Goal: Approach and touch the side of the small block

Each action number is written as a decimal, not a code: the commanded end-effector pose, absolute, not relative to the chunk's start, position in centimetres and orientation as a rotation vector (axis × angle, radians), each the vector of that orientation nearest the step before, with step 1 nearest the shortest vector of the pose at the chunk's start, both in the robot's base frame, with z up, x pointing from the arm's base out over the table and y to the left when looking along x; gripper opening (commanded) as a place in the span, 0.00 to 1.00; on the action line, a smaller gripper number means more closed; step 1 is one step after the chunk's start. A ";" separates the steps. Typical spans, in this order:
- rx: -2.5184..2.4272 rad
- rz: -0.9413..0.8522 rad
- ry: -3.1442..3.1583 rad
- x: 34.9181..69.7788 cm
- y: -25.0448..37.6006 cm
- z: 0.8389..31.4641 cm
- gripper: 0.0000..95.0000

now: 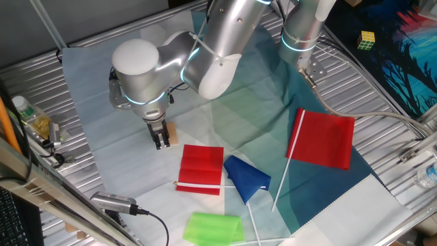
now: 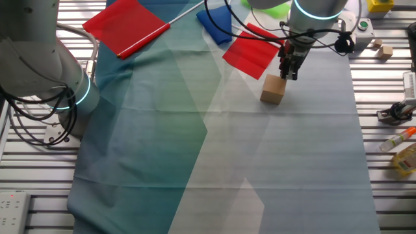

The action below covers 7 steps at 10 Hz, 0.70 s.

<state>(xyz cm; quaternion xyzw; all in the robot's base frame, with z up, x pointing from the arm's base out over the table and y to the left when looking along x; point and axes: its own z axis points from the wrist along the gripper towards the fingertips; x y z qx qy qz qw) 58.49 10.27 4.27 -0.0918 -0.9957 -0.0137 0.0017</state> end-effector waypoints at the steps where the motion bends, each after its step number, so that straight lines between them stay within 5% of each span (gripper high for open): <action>1: -0.289 -0.034 -3.134 58.4 10.2 4.3 0.00; 7: -0.316 -0.030 -3.137 58.2 10.5 4.3 0.00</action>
